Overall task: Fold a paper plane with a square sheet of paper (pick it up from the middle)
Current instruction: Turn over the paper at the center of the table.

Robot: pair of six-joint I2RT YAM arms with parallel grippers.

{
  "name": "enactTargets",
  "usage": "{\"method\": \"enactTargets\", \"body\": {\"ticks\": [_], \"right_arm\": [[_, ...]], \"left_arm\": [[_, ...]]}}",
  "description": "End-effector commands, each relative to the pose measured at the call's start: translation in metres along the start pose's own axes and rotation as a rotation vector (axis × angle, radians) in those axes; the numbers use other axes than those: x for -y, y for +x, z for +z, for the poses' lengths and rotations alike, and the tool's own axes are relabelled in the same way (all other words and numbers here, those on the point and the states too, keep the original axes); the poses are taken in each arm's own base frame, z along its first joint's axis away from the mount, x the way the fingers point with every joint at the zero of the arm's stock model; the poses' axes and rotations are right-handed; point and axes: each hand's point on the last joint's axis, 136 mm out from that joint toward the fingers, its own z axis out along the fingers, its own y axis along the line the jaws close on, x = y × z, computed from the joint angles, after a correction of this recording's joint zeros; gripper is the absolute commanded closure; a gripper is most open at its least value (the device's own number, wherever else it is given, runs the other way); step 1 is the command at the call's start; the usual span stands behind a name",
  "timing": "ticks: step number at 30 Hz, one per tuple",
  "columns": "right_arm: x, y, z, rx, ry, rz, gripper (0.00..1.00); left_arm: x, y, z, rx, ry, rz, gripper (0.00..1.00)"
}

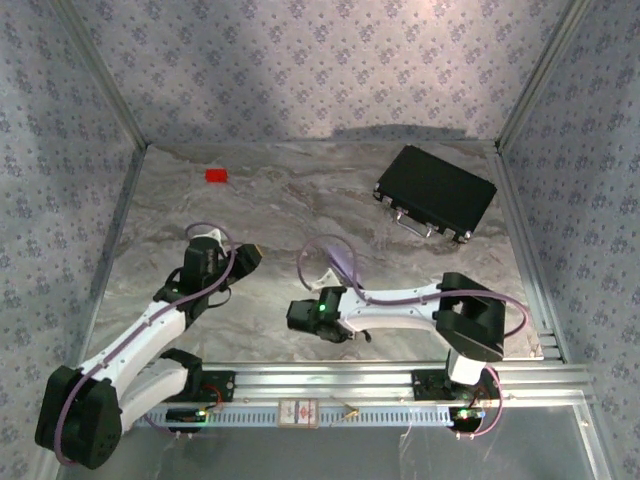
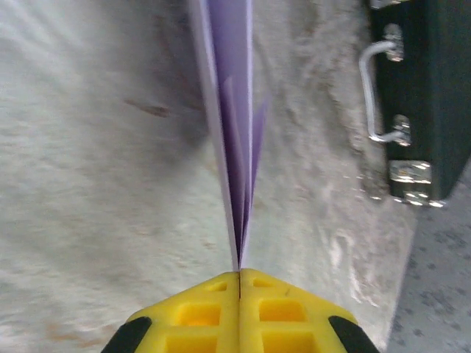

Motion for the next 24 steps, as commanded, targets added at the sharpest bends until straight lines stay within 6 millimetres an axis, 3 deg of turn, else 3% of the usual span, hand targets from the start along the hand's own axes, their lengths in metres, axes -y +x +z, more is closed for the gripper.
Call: {"method": "enactTargets", "body": {"ticks": [1, 7, 11, 13, 15, 19, 24], "right_arm": [[-0.027, -0.015, -0.005, 0.03, -0.12, 0.01, 0.92], [-0.035, -0.035, -0.022, 0.127, -0.301, 0.132, 0.68], [-0.02, -0.045, -0.027, 0.206, -0.478, 0.314, 0.58], [-0.012, -0.046, -0.02, 0.205, -0.59, 0.428, 0.6], [-0.007, -0.046, -0.007, 0.19, -0.716, 0.567, 0.7], [-0.004, -0.046, 0.014, 0.169, -0.981, 0.78, 0.79], [-0.01, -0.04, 0.031, 0.1, -1.069, 0.855, 0.84]], "left_arm": [[-0.008, -0.001, -0.004, 0.011, -0.026, 0.0, 0.46], [-0.007, 0.001, -0.001, -0.002, -0.015, -0.013, 0.46], [-0.005, 0.005, 0.001, -0.03, -0.003, -0.015, 0.46], [-0.003, 0.007, 0.003, -0.04, 0.01, -0.018, 0.48], [0.001, 0.011, 0.007, -0.064, 0.034, -0.023, 0.5], [0.011, 0.026, 0.02, -0.16, 0.082, -0.034, 0.53], [0.018, 0.041, 0.034, -0.242, 0.1, -0.035, 0.55]]}}
